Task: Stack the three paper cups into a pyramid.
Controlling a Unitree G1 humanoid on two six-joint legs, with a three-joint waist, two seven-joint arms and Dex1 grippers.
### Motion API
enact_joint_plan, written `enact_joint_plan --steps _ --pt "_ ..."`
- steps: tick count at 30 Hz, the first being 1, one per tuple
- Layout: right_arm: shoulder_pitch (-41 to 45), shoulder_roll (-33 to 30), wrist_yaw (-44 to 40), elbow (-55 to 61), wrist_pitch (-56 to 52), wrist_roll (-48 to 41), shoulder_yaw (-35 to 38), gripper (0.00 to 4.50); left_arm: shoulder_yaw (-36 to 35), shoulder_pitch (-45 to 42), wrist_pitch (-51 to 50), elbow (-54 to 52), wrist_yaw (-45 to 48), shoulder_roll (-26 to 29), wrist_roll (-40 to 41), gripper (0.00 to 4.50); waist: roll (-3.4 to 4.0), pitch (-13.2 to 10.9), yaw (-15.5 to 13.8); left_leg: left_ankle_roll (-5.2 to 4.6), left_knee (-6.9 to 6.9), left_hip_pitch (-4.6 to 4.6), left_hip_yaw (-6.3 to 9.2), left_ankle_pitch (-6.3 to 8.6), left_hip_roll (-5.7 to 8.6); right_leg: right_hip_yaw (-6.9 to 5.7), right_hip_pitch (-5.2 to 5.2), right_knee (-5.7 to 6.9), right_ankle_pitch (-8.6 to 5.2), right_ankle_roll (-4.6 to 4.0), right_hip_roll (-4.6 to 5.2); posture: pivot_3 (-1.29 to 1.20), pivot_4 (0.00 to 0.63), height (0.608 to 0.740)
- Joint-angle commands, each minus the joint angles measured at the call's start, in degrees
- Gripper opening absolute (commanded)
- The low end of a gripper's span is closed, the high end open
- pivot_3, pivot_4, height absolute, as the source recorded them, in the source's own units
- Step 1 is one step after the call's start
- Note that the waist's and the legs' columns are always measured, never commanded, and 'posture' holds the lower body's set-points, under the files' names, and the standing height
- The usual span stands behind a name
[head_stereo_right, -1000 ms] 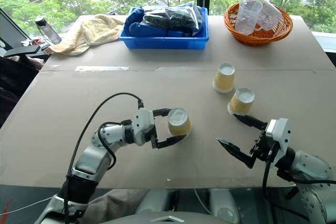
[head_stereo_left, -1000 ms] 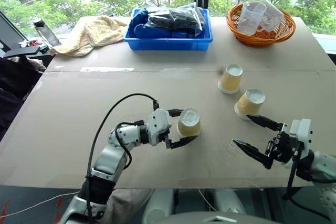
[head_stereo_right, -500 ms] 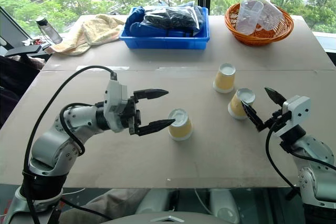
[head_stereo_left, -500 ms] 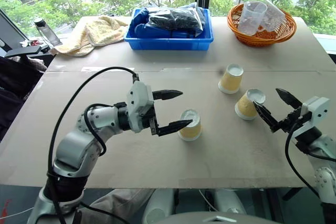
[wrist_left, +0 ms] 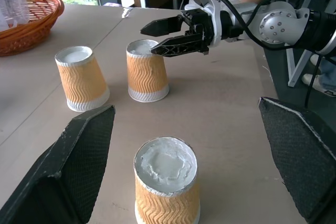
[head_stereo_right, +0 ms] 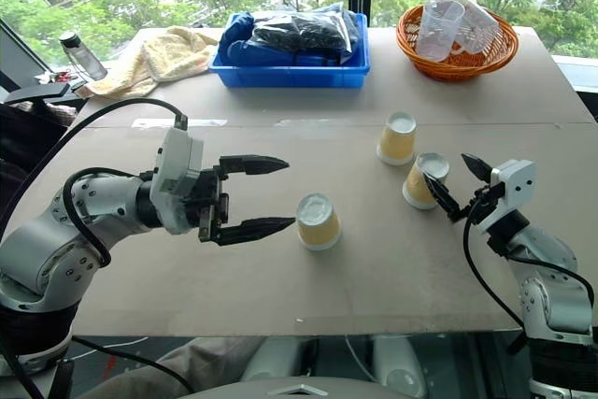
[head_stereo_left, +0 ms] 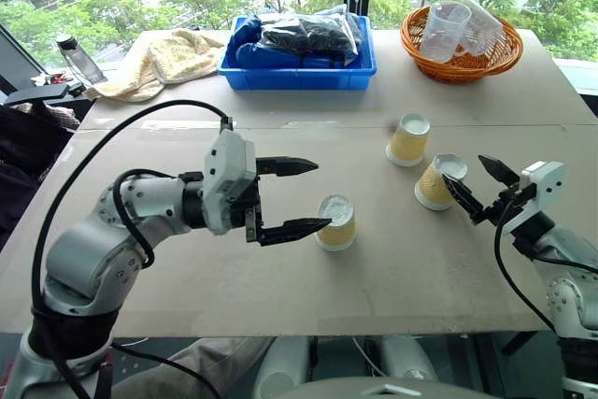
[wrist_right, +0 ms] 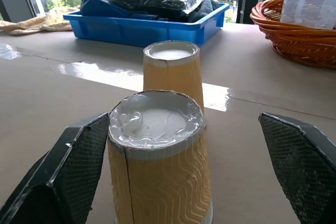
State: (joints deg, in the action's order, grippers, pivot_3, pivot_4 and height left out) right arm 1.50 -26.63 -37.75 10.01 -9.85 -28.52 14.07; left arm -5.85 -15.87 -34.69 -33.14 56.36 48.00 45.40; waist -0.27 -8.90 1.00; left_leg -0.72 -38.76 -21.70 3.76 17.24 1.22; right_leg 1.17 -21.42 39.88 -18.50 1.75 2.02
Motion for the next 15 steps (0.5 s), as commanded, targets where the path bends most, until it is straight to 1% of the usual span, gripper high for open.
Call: enact_joint_plan --steps 1,4,9,15 --pt "-0.5 -0.2 -1.7 0.2 -0.6 -0.1 -1.3 4.5 -1.9 -0.8 0.0 -1.5 0.2 0.9 1.2 4.49 0.0 0.0 0.0 0.0 0.0 0.0 0.0 0.0 -0.01 0.0 0.0 0.0 0.0 0.0 -0.01 0.0 0.15 0.74" --pt "0.0 0.1 -1.7 0.6 -0.8 -0.4 -1.6 4.5 -1.7 -0.5 0.4 -1.0 0.4 0.8 0.6 4.49 0.0 0.0 -0.1 0.0 0.0 -0.01 0.0 0.0 -0.01 0.0 0.0 -0.01 0.0 0.0 -0.01 0.0 0.15 0.74" --pt "1.3 -0.3 -2.5 -2.8 1.2 1.9 -2.8 4.5 -1.6 0.2 0.6 -1.1 0.3 0.3 0.5 4.49 0.0 0.0 -0.1 0.0 0.0 -0.01 -0.01 0.0 -0.01 0.0 0.0 -0.01 0.0 0.0 0.0 0.0 0.15 0.74" --pt "3.6 0.3 -2.3 -2.5 1.4 -0.8 -0.7 4.5 -2.2 0.9 0.6 -1.4 0.1 0.8 0.2 4.49 0.0 0.0 -0.1 0.0 0.0 -0.02 0.0 0.0 -0.01 0.0 0.0 -0.02 0.0 0.0 0.0 0.0 0.15 0.74"
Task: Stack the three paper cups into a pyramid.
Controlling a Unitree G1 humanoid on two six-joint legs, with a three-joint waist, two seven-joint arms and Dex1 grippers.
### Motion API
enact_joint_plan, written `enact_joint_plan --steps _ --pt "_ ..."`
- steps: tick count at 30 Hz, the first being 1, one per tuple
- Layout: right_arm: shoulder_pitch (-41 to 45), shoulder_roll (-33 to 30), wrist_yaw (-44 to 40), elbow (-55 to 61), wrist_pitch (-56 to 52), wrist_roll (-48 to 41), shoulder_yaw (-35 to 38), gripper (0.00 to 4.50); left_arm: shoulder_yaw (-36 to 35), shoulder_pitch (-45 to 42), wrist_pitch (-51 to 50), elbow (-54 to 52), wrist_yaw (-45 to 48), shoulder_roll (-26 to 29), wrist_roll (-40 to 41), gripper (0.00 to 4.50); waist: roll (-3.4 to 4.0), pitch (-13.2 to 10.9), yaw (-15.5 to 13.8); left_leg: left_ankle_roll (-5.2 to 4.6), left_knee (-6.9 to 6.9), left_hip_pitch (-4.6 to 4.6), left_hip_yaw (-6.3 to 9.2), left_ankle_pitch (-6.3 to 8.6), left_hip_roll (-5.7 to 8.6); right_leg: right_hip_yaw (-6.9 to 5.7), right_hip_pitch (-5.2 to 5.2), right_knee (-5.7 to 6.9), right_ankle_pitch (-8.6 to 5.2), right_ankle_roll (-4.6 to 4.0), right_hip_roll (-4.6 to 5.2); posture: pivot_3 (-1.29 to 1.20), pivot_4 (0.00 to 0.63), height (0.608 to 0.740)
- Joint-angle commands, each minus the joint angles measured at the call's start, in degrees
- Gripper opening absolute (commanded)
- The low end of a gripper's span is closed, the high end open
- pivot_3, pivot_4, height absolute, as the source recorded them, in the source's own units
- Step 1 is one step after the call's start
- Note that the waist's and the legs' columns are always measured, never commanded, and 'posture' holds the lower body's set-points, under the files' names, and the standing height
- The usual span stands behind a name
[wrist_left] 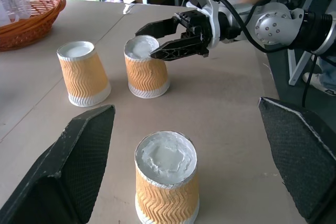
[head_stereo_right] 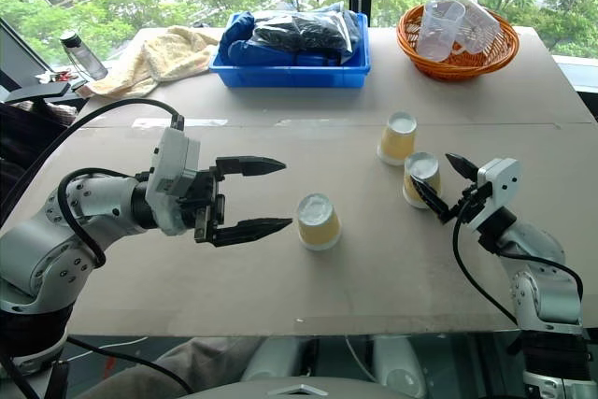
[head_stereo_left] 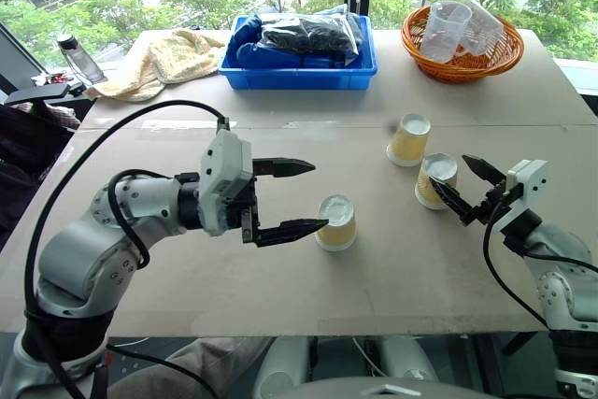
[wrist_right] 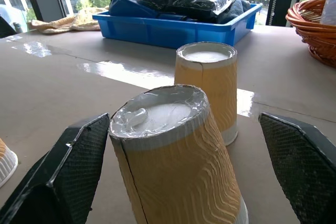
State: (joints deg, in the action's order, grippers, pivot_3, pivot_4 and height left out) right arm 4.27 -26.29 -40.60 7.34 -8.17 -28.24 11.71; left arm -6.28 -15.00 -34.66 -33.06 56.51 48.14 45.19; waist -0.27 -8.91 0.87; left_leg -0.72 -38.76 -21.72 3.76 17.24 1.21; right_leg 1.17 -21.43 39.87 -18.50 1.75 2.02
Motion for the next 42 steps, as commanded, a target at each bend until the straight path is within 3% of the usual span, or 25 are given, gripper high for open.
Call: enact_joint_plan --steps 1,24,26,30,42 --pt "1.0 -0.1 0.5 0.4 -0.6 -1.5 1.8 4.5 -1.7 0.2 0.5 -1.6 -0.1 0.6 0.5 4.49 0.0 0.0 0.0 0.0 0.0 0.0 0.0 0.0 0.0 0.0 0.0 0.0 0.0 0.0 0.0 0.0 0.15 0.74" --pt "0.7 -0.2 -0.5 -2.0 -1.0 2.5 -1.7 4.5 -2.7 1.3 1.0 -1.5 0.5 1.5 0.2 4.49 0.03 0.0 0.0 0.0 0.01 -0.04 0.0 0.0 0.0 0.0 -0.04 -0.02 0.0 0.0 0.0 0.0 0.15 0.74" --pt "1.0 0.1 -0.5 -1.9 -0.8 2.4 -1.6 3.95 -2.8 1.5 1.1 -1.6 0.5 1.6 0.4 4.5 0.03 0.0 0.0 0.0 0.01 -0.04 0.0 0.0 0.0 0.0 -0.04 -0.02 0.0 0.0 0.0 0.0 0.15 0.74" --pt "1.0 0.2 -1.0 -1.2 -0.7 2.1 -1.6 2.33 -2.9 1.6 1.1 -1.5 0.5 1.6 0.4 4.5 0.03 0.0 0.0 0.0 0.01 -0.04 0.0 0.0 0.0 0.0 -0.04 -0.02 0.0 0.0 0.0 0.0 0.15 0.74" --pt "-6.1 -3.6 -10.8 11.8 0.4 4.5 -13.0 2.33 -5.4 3.6 1.4 -0.5 2.9 3.8 0.1 4.5 0.03 -0.1 0.1 -0.01 0.04 -0.06 -0.01 0.01 -0.02 0.02 -0.09 -0.03 0.0 0.0 0.0 0.0 0.15 0.74"
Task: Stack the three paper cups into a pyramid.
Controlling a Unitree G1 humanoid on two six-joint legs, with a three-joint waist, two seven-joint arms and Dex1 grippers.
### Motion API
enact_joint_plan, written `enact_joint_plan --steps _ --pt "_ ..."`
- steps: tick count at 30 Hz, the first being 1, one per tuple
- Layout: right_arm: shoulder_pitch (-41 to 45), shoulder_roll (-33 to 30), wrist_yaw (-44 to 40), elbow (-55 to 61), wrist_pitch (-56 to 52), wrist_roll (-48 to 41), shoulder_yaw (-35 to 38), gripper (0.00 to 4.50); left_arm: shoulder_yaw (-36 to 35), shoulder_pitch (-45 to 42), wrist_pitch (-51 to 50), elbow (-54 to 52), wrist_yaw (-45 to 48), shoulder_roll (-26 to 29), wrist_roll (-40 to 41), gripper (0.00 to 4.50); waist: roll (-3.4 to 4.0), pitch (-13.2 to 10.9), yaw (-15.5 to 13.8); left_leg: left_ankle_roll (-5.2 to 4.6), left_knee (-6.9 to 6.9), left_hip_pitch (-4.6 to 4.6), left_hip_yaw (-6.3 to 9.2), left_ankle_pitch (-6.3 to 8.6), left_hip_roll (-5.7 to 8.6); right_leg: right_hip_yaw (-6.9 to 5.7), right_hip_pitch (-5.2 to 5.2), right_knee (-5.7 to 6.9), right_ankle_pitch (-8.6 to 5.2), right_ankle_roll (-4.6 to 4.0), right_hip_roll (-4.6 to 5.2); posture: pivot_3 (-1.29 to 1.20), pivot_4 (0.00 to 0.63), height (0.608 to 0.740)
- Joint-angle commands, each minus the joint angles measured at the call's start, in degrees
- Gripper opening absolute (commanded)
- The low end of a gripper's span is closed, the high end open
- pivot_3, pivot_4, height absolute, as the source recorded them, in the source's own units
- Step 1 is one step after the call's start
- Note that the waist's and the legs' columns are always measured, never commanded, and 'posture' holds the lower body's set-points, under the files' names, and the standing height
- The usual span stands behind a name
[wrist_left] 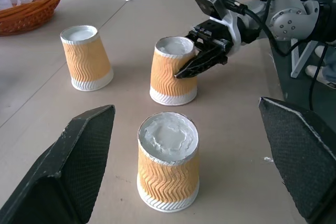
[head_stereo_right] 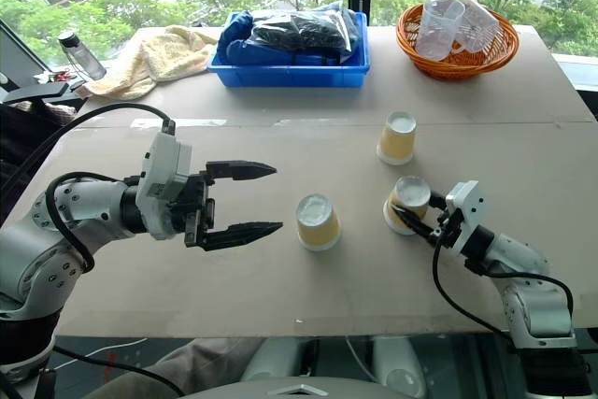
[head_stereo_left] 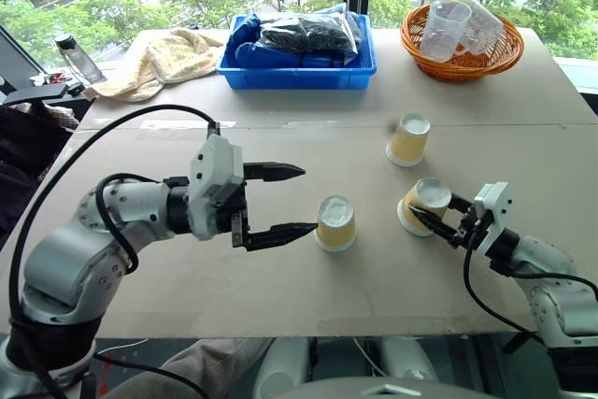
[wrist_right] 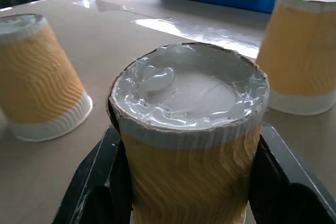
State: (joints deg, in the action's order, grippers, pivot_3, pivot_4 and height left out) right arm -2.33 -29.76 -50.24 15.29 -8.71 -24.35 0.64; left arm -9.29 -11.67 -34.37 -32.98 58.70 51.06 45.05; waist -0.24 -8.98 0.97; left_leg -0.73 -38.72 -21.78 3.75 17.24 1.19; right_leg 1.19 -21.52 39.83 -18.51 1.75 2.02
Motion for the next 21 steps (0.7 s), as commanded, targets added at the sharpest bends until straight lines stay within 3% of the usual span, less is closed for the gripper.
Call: enact_joint_plan --steps 1,15,21 --pt "0.6 0.0 -1.1 4.2 0.7 0.6 -2.5 2.33 -2.6 0.5 1.1 -0.5 0.8 1.0 0.3 4.5 0.0 0.0 -0.1 0.0 0.0 0.0 0.0 0.0 0.0 0.0 0.0 0.0 0.0 0.0 0.0 0.0 0.15 0.74" --pt "5.6 2.1 -1.2 -0.5 1.5 3.9 -8.4 2.33 -4.1 1.7 0.8 -1.4 -0.1 1.7 0.2 4.5 -0.04 0.0 0.0 0.01 0.0 -0.01 0.01 -0.01 0.01 -0.01 -0.03 0.0 0.0 0.0 0.01 0.0 0.15 0.74" --pt "5.2 1.0 -2.7 0.6 -1.0 0.3 -6.7 4.44 -4.4 2.0 0.5 -1.6 -0.3 1.8 0.7 4.5 -0.05 0.0 -0.2 0.01 0.0 -0.03 0.01 0.0 0.0 -0.02 -0.04 -0.01 0.0 0.0 0.01 0.0 0.15 0.74"
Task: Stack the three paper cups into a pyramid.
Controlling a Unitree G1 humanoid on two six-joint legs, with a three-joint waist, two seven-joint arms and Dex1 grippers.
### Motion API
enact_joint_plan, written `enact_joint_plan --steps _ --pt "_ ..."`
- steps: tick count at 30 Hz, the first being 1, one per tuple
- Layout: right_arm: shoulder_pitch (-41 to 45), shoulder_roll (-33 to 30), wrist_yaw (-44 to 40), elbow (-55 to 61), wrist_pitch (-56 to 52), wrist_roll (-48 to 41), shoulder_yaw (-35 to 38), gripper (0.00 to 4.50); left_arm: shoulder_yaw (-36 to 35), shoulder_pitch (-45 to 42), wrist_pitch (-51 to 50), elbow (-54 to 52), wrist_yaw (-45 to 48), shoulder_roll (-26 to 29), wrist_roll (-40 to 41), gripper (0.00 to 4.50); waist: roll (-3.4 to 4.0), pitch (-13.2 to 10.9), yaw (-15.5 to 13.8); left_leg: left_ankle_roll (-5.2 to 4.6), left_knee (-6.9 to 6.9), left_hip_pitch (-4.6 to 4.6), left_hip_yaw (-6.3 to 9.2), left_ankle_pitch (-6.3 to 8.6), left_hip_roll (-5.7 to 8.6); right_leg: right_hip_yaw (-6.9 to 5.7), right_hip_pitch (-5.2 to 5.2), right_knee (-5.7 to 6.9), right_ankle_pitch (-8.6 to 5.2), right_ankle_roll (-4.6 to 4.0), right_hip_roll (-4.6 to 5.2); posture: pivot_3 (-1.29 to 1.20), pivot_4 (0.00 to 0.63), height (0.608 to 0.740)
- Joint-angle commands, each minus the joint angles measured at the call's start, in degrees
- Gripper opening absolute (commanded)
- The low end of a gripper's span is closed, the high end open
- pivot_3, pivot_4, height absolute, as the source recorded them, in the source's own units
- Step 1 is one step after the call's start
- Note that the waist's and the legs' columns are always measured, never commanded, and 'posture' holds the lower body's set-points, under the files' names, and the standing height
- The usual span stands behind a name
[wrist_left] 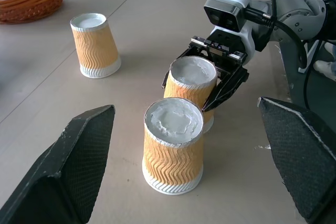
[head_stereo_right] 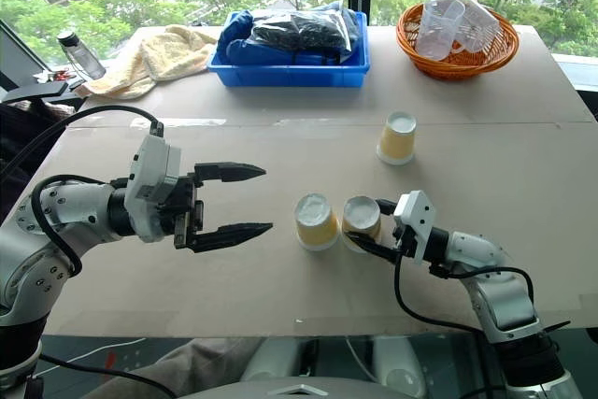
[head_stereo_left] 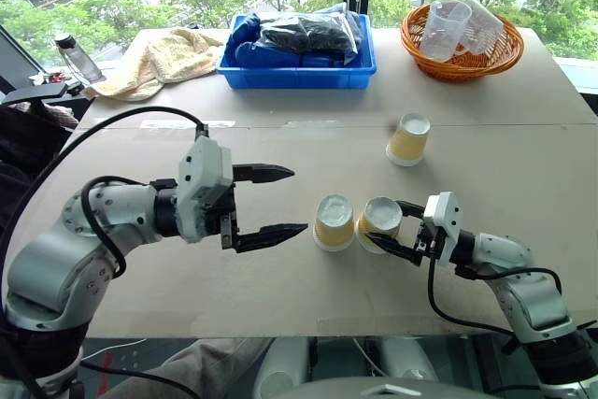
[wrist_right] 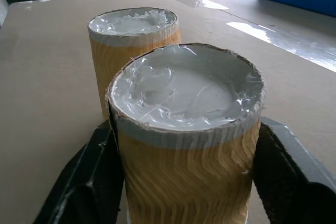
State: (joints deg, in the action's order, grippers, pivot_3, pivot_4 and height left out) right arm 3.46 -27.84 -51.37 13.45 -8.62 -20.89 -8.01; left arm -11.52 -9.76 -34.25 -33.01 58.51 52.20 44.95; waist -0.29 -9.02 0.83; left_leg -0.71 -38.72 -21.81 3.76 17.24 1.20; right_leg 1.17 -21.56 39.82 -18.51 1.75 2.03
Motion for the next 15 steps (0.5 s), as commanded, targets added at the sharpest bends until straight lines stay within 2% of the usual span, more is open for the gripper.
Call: enact_joint_plan --steps 1,5,10,12,15 --pt "-0.9 -1.2 -1.7 2.8 -1.2 -3.6 2.3 4.44 -2.2 0.1 0.3 -1.5 -0.2 0.5 1.1 4.5 0.0 0.0 -0.1 0.0 0.0 -0.01 0.0 0.0 0.0 -0.01 0.0 -0.01 0.0 0.0 0.0 0.0 0.15 0.74" --pt "-2.2 -2.4 -1.7 4.8 -1.7 -5.6 4.4 4.44 -2.9 -0.1 -0.1 -1.3 -0.6 -0.2 2.7 4.5 -0.01 0.0 -0.1 0.0 0.0 -0.01 0.01 0.0 0.0 -0.01 0.0 -0.01 0.0 0.0 0.01 0.0 0.15 0.74" --pt "-4.0 -5.1 -0.9 8.1 -3.6 -10.1 11.1 4.44 -3.6 -0.9 -0.3 -0.7 -0.9 -0.4 4.0 4.5 -0.01 0.0 -0.1 -0.01 0.0 -0.02 0.01 0.0 0.0 -0.01 0.01 -0.01 0.0 0.0 0.01 0.0 0.15 0.74" --pt "-2.8 -4.6 2.5 9.0 -6.1 -13.7 15.3 4.44 -5.0 -2.7 -0.3 0.7 -2.9 -2.4 6.6 4.5 -0.01 0.0 -0.1 -0.01 0.0 -0.01 0.01 0.0 0.0 -0.01 0.01 -0.01 0.0 0.0 0.01 0.0 0.15 0.74" --pt "1.7 -2.2 7.9 8.3 -9.3 -17.0 17.7 4.44 -5.8 -5.5 -0.3 2.2 -5.9 -5.3 8.8 4.5 -0.04 0.0 0.1 -0.01 -0.03 0.0 0.01 0.0 0.0 -0.02 0.01 0.05 0.0 0.0 0.01 0.0 0.15 0.74"
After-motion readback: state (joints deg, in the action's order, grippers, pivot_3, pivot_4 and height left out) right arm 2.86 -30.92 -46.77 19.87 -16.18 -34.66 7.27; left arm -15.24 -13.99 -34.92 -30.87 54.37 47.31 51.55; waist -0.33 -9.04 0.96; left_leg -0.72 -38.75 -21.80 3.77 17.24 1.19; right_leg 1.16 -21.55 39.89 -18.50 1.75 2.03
